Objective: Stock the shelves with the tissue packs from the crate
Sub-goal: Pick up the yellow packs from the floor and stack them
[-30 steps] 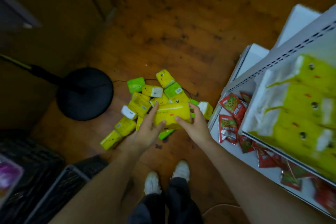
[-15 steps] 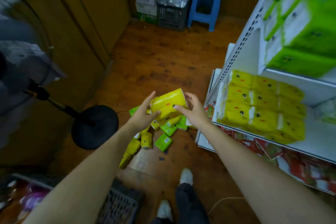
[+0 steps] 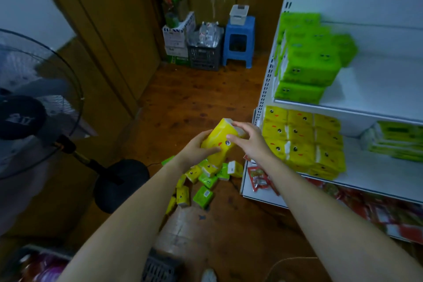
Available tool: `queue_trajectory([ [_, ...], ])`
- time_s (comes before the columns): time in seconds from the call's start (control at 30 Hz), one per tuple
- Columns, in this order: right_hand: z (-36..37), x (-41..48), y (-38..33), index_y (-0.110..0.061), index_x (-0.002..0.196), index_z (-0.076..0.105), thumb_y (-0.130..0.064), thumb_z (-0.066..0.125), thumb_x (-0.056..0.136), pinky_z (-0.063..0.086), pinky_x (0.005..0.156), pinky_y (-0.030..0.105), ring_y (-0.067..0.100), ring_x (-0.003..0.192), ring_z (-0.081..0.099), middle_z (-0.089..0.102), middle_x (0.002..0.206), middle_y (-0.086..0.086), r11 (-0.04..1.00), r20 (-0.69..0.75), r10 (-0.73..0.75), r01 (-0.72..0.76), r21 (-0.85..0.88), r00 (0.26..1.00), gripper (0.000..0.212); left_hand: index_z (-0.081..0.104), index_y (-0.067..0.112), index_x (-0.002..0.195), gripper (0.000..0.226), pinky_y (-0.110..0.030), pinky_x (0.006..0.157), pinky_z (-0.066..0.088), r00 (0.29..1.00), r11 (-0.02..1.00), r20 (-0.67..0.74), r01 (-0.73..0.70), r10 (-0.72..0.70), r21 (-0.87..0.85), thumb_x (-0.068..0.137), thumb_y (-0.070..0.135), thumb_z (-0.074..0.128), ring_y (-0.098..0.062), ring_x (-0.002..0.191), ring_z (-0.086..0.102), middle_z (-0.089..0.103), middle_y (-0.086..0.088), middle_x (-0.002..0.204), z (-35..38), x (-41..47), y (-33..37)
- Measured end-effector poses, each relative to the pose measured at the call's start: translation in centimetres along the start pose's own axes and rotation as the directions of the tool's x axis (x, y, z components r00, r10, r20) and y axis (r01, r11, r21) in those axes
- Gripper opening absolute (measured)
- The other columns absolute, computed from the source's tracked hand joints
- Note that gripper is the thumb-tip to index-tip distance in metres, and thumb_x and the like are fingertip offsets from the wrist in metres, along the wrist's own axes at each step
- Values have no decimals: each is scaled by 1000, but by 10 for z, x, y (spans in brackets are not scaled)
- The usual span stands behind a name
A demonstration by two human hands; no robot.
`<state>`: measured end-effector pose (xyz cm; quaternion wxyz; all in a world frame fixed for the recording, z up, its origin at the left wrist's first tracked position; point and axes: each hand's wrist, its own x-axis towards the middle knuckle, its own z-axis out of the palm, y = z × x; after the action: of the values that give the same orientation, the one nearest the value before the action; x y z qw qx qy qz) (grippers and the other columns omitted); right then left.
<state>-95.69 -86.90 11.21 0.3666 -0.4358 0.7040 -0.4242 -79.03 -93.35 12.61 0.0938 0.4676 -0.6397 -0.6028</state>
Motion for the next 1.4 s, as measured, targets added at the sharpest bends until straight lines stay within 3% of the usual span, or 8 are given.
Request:
queue_trajectory([
  [0.1,-33,-7,0,-20,133,50,-29,73,79,35,106,39,23,133,36,40,142,9,1000,33,-13,14,-6,999,59,33,31,144,65,-50,98,45,999,993,9,52,-52,-105,86,41,63,-24,120,54,51,-1,138,31,-9,31],
  [0.23,-83,-25,6,-22,139,42,-23,71,82,30,102,27,15,136,30,34,148,1,999,134,-39,40,-5,990,65,25,35,147,61,-38,79,51,989,983,-33,139,-144,-121,91,54,43,-25,137,33,26,7,152,78,-19,73],
  [0.43,-150,-63,36,-26,138,41,-20,71,81,28,105,29,16,137,27,31,148,2,996,190,-64,73,-42,980,65,18,38,147,87,-59,99,40,935,929,-11,351,-355,-118,75,81,38,-43,139,20,7,-4,158,160,-28,108],
  [0.7,-201,-107,61,-18,141,38,-13,69,82,24,92,11,12,134,28,32,145,-1,997,249,-53,66,-44,967,66,24,31,147,69,-57,104,34,922,917,-73,364,-379,-161,89,65,37,-36,140,20,12,-7,157,246,-40,116],
  [0.9,-204,-121,77,-27,147,19,-26,75,77,19,112,33,17,143,6,3,155,2,999,44,33,-32,-14,998,90,30,26,145,63,-53,110,29,928,914,-84,338,-364,-226,90,56,40,-31,139,27,20,-7,155,267,-30,107],
  [1.0,-200,-123,83,-25,147,18,-22,74,78,18,112,31,18,144,3,0,156,6,996,-37,92,-92,2,995,89,25,29,147,67,-55,107,30,929,915,-21,359,-368,-184,89,61,39,-33,139,27,20,-8,155,277,-25,112],
  [1.23,-208,-123,85,-22,147,20,-11,69,81,21,100,19,16,144,5,3,154,2,996,-55,88,-87,30,995,83,4,50,144,82,-50,111,28,999,998,18,42,-43,55,79,71,49,-30,143,18,12,2,158,283,-18,96],
  [1.4,-213,-123,86,-26,148,13,-17,73,78,21,110,30,19,144,7,5,154,5,994,-108,107,-109,-15,988,92,-2,54,141,72,-43,90,47,992,971,-1,-123,125,204,89,55,48,-37,117,52,40,-16,145,280,-14,96],
])
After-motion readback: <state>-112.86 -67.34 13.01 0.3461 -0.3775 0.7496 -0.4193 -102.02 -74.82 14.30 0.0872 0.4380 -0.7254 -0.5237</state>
